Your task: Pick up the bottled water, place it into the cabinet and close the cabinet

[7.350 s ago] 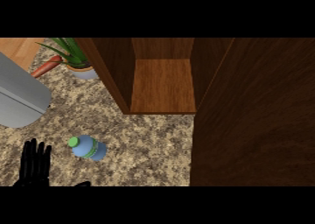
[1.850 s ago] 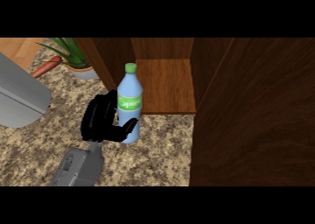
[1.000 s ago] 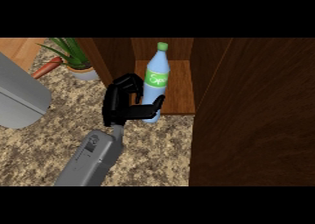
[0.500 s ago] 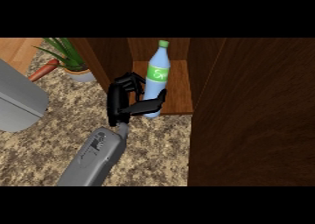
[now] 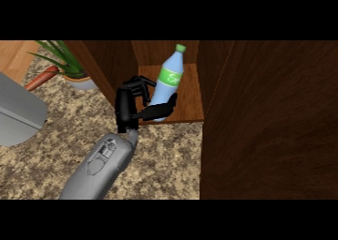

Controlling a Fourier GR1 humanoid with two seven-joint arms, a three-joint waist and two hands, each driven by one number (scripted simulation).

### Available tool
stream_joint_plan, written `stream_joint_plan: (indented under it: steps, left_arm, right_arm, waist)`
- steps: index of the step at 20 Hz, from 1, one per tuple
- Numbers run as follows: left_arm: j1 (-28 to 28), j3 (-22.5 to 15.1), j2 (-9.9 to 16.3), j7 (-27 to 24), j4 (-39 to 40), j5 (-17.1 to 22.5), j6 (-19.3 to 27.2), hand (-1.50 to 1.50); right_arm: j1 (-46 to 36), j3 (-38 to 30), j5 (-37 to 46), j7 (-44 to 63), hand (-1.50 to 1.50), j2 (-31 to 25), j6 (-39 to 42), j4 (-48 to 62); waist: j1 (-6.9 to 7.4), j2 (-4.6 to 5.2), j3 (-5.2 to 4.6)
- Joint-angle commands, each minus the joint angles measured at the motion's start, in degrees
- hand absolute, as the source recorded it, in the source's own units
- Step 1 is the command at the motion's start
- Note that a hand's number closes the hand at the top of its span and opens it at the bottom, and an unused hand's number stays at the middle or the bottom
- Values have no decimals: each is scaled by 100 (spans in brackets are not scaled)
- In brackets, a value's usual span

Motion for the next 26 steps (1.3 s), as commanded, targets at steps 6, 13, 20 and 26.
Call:
stream_joint_plan:
  steps: [6, 13, 20, 26]
  left_arm:
    - [-2129, 558, 192, -350, 2911, -320, -606, 150]
    - [-2821, 997, 290, -868, 4181, -432, -500, -150]
    - [-2917, 1160, 103, -1088, 4698, -500, -367, -150]
    - [-2771, 1424, 212, -1390, 4806, -380, -425, -150]
  right_arm:
    - [-48, 92, 148, -93, -150, 40, -24, 83]
    - [-63, -45, 17, -7, -150, -17, -28, 24]
    - [30, 32, 109, -234, -150, -19, 20, 125]
    - [-103, -35, -85, -132, -150, 22, 45, 186]
  waist:
    - [-189, 223, -42]
    - [-118, 216, -44]
    - [-129, 215, -40]
    - [-134, 261, -44]
